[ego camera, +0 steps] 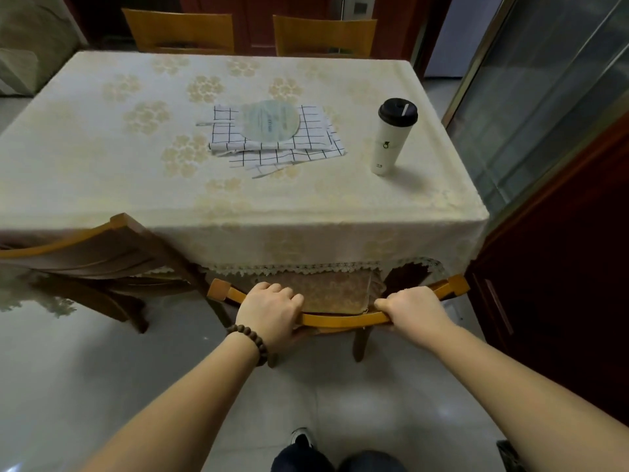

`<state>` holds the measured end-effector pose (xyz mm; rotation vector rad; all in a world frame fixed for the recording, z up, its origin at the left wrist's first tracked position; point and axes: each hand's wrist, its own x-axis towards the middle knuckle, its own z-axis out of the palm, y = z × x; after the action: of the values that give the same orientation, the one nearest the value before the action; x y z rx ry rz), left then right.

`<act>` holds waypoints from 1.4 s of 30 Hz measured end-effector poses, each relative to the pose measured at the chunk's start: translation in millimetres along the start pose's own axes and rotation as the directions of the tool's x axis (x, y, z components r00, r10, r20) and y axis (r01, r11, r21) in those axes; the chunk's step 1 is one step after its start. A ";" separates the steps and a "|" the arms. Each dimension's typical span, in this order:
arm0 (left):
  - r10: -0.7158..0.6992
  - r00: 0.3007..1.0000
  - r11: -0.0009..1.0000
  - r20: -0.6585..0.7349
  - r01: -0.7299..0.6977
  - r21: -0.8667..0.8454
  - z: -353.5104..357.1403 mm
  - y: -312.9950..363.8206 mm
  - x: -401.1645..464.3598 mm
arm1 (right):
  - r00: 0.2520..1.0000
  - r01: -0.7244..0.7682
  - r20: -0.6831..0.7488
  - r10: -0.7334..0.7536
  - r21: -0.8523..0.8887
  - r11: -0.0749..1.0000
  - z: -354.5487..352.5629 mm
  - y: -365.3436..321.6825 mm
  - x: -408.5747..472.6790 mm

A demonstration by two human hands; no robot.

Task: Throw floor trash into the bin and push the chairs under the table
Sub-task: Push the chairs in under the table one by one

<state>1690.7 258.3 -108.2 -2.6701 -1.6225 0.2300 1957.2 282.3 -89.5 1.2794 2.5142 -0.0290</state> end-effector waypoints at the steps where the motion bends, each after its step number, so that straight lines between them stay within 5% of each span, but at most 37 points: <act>1: -0.009 1.000 1.000 0.015 0.009 -0.008 -1.8 3.2 1.4 | 1.000 0.005 0.000 -0.005 0.003 1.000 0.8 2.8 -0.7; 14: -0.123 0.977 0.992 0.173 0.128 -0.017 -5.8 36.0 40.0 | 0.998 0.000 0.063 0.002 -0.044 0.999 13.5 68.4 -3.7; 26: 0.117 0.971 0.990 0.211 -0.131 0.054 -30.7 -25.3 117.4 | 0.990 -0.140 -0.032 0.140 0.011 0.990 7.6 84.8 34.6; 35: 0.004 0.992 0.999 0.127 -0.010 0.047 -16.0 -45.7 124.6 | 0.969 -0.238 -0.056 0.242 0.063 0.969 15.4 71.7 55.7; 42: -0.062 0.979 0.997 0.196 0.070 -0.035 -12.7 -36.3 117.2 | 0.863 -0.377 -0.234 0.447 0.290 0.880 18.1 64.1 56.4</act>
<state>1713.4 379.5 -106.7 -2.6930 -1.7840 0.4751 1981.9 362.0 -115.0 2.0429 2.4610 -0.0402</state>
